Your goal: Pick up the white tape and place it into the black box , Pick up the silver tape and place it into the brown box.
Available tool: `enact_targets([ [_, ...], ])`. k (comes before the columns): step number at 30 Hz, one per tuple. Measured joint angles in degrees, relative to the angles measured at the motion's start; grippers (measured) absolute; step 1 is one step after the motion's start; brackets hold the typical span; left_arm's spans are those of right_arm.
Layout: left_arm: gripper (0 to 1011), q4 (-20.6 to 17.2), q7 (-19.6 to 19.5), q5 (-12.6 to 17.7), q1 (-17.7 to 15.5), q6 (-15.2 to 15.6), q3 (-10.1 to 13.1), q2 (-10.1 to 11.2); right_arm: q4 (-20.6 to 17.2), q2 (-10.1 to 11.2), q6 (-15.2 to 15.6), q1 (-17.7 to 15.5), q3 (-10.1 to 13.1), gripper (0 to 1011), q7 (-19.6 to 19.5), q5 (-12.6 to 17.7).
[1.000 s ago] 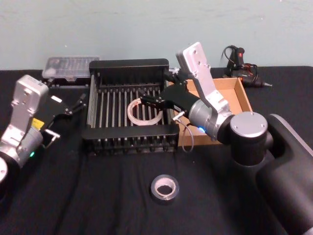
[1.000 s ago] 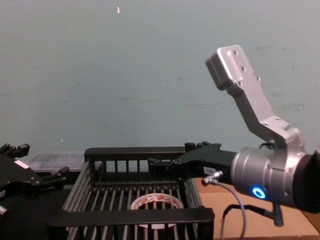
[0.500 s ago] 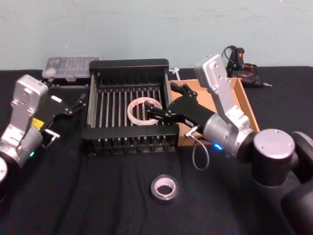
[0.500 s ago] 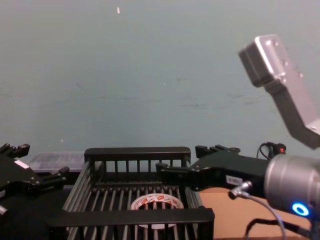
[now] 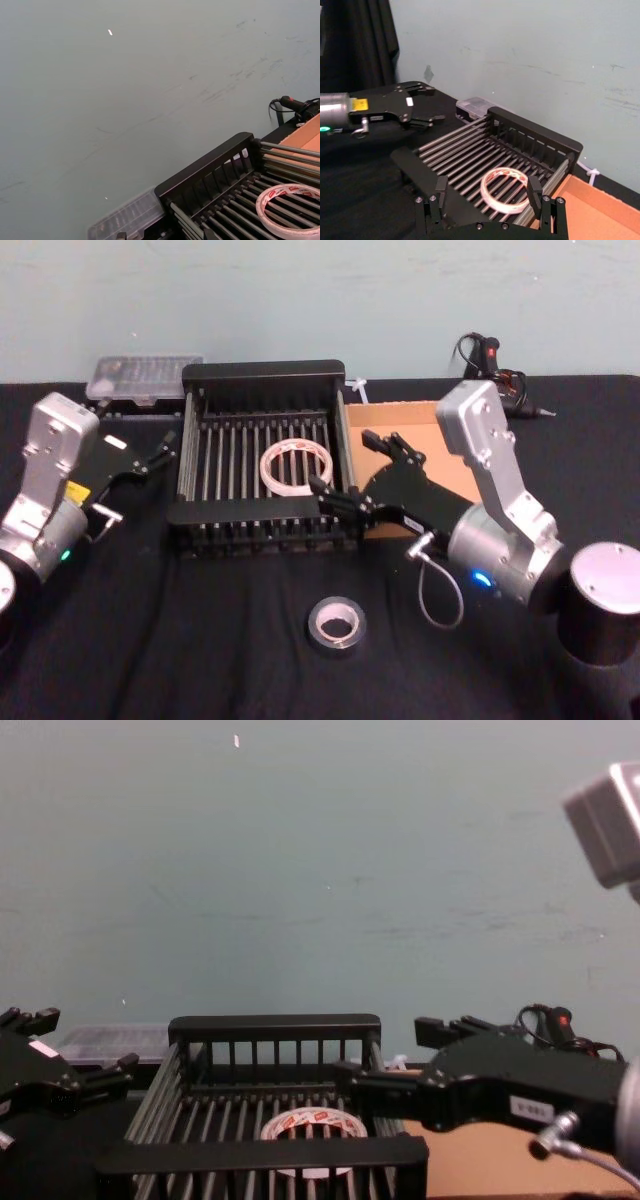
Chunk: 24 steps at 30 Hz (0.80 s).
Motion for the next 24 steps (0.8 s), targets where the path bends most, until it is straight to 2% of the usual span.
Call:
enact_targets([
  [12,1001,0.0,0.0,0.0,0.0,0.0,0.0,0.0,-4.3,4.9,-2.7,-4.5,0.5,1000,2.2,3.3],
  [16,1001,0.0,0.0,0.0,0.0,0.0,0.0,0.0,-5.9,7.1,-3.6,-6.2,0.5,1000,3.0,4.3],
  [24,1001,0.0,0.0,0.0,0.0,0.0,0.0,0.0,-8.0,10.3,-4.0,-8.1,0.3,1000,4.0,5.7],
])
